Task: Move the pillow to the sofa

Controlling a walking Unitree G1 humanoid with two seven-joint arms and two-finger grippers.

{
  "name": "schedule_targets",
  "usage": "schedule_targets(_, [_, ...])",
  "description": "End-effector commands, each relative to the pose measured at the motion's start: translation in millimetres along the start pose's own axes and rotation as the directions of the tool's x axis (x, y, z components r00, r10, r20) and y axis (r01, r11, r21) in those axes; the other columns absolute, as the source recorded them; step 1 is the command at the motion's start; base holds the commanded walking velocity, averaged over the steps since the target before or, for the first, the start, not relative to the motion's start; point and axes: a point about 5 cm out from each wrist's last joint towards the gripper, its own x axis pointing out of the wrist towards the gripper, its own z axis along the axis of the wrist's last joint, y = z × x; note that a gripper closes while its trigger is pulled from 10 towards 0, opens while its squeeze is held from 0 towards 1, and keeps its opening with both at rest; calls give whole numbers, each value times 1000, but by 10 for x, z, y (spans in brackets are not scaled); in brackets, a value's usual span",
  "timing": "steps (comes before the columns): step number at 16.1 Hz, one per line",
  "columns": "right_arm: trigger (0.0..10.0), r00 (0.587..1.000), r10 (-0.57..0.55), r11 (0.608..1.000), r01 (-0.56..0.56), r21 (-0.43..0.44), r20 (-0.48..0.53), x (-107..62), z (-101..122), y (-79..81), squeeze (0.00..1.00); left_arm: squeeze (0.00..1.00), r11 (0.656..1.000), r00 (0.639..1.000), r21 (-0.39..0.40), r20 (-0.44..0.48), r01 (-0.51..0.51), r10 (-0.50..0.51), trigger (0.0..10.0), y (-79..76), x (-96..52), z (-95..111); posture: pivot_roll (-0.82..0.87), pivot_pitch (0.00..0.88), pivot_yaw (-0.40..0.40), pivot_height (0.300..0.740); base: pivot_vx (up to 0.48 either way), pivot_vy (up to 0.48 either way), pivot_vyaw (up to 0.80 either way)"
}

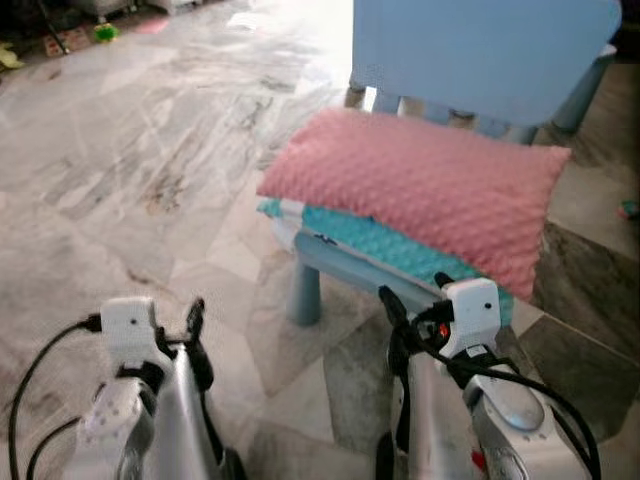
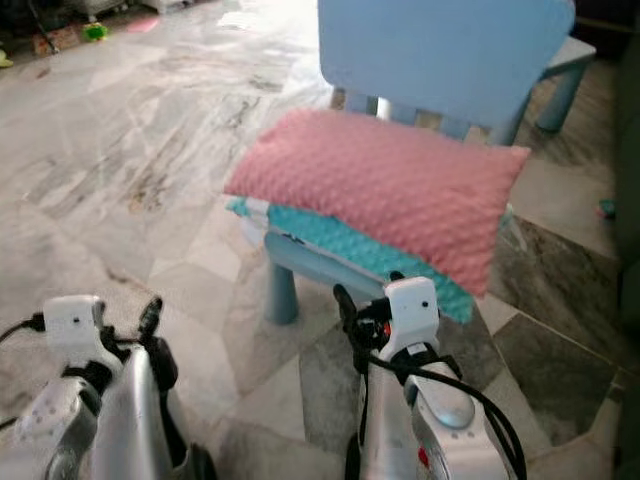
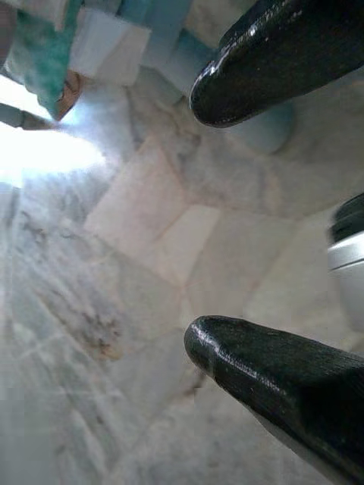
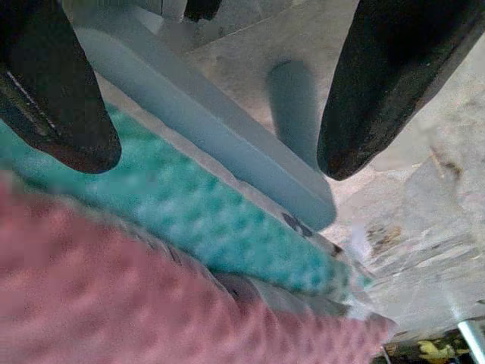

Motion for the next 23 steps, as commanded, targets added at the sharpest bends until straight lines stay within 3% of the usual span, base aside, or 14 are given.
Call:
schedule_targets(1, [10000,1000,-15,1000,15,-3,23,26,36,-16,0,0,999,999,10,5,-45,45,10000,108,24,13,-81,96,11,319,0,0,0])
schedule_targets(3, [10000,997,-33,999,32,20,62,128,140,-35,0,0,999,997,-22,74,-24,25,10000,172,164,197,-81,82,14,304,0,0,0])
schedule_targets(6, [10000,989,-56,998,54,19,138,219,343,-60,0,0,999,981,4,187,45,-45,10000,101,382,516,-88,79,18,304,0,0,0])
schedule_targets(10, [10000,956,-150,988,155,-1,253,253,684,-268,0,0,986,958,-3,237,167,-161,10000,-166,678,720,-133,94,28,304,0,0,0])
schedule_targets(13, [10000,926,-220,970,242,-36,307,218,883,-503,0,0,963,925,-54,298,262,-235,10000,-476,954,962,-170,112,34,304,0,0,0])
schedule_targets(16, [10000,898,-299,939,337,-67,322,180,943,-739,0,0,952,903,-61,341,299,-262,10000,-682,1123,1191,-198,132,42,304,0,0,0])
schedule_targets(17, [10000,881,-335,919,383,-89,333,162,1002,-851,0,0,947,892,-78,368,312,-264,10000,-750,1213,1354,-216,151,47,304,0,0,0])
schedule_targets(21, [10000,860,-386,891,442,-107,335,144,1103,-1054,0,0,929,893,-210,402,304,-202,10000,-779,1380,1685,-234,195,49,304,0,0,0])
schedule_targets(23, [10000,862,-398,896,438,-66,314,153,1128,-1128,0,0,919,894,-253,410,301,-180,10000,-775,1427,1809,-238,221,43,304,0,0,0])
